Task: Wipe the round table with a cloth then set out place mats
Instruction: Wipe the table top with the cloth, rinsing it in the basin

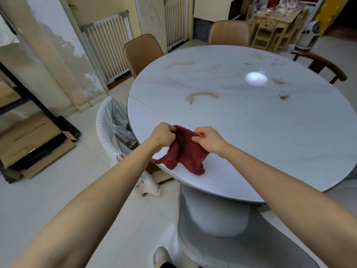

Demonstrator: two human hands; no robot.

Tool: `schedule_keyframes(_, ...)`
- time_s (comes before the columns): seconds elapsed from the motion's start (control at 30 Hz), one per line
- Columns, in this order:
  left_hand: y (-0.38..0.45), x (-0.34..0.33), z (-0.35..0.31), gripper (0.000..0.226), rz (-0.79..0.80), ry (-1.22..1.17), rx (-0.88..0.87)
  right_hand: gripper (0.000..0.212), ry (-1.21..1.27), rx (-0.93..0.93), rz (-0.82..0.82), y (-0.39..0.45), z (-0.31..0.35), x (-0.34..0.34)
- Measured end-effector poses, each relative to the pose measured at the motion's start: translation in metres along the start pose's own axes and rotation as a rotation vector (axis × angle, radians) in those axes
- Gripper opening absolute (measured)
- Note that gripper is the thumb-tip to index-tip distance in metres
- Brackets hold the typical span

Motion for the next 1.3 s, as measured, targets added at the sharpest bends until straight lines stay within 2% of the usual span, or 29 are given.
schedule_keyframes(0.07,-0.004,-0.008,-0.005,0.027,0.056,-0.216,0.087,0.015,0.109,-0.035,0.045,-0.004,0.007,-0.011)
schedule_keyframes(0.17,-0.007,-0.013,-0.014,0.02,0.075,-0.251,0.104,0.015,0.216,-0.117,0.11,-0.01,0.007,-0.02)
schedule_keyframes(0.23,-0.009,-0.016,-0.016,0.023,0.114,-0.289,0.108,0.02,0.257,-0.16,0.159,-0.014,0.003,-0.021)
schedule_keyframes(0.4,-0.021,-0.023,-0.024,0.033,0.265,-0.287,0.047,0.033,0.222,-0.131,0.198,-0.016,0.003,-0.012)
schedule_keyframes(0.5,-0.021,-0.023,-0.024,0.031,0.28,-0.271,0.046,0.036,0.186,-0.111,0.221,-0.014,0.007,-0.011)
schedule_keyframes(0.6,-0.015,-0.023,-0.017,0.024,0.277,-0.301,0.092,0.034,0.042,-0.048,0.178,-0.011,0.009,-0.016)
schedule_keyframes(0.63,-0.01,-0.021,-0.012,0.019,0.251,-0.248,0.09,0.033,0.013,-0.035,0.151,-0.011,0.01,-0.017)
schedule_keyframes(0.7,0.003,-0.01,-0.006,0.003,0.12,0.08,-0.016,0.034,0.002,-0.033,0.1,-0.011,0.009,-0.016)
schedule_keyframes(0.77,0.009,0.006,-0.007,0.019,-0.088,0.396,-0.13,0.038,0.018,-0.042,0.102,-0.013,0.006,-0.012)
schedule_keyframes(0.8,0.007,0.012,-0.008,0.019,-0.14,0.406,-0.155,0.038,0.046,-0.052,0.121,-0.016,0.005,-0.009)
schedule_keyframes(0.83,0.008,0.011,-0.006,0.019,-0.123,0.354,-0.176,0.036,0.083,-0.067,0.141,-0.019,0.004,-0.005)
schedule_keyframes(0.93,0.005,-0.012,-0.005,0.031,0.13,0.062,-0.173,0.035,0.171,-0.12,0.136,-0.032,-0.008,0.01)
schedule_keyframes(1.03,0.002,-0.043,-0.015,0.032,0.252,-0.162,-0.149,0.031,0.173,-0.184,0.099,-0.049,-0.03,0.023)
schedule_keyframes(1.17,0.003,-0.106,-0.048,0.029,0.542,-0.239,-0.153,0.028,0.196,-0.281,-0.056,-0.078,-0.073,0.056)
schedule_keyframes(1.23,0.012,-0.134,-0.07,0.035,0.559,-0.212,-0.19,0.029,0.177,-0.318,-0.153,-0.086,-0.101,0.078)
schedule_keyframes(1.3,0.027,-0.157,-0.092,0.034,0.448,-0.129,-0.288,0.032,-0.041,-0.352,-0.331,-0.087,-0.133,0.105)
Point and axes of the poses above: each hand's wrist, its own y-axis towards the middle knuckle, its own x-axis out of the back of the hand, z = x × y, the point moved 7 cm from there along y, towards the middle knuckle, and after that the axes turned 1 degree about -x, right-handed, at the moved point
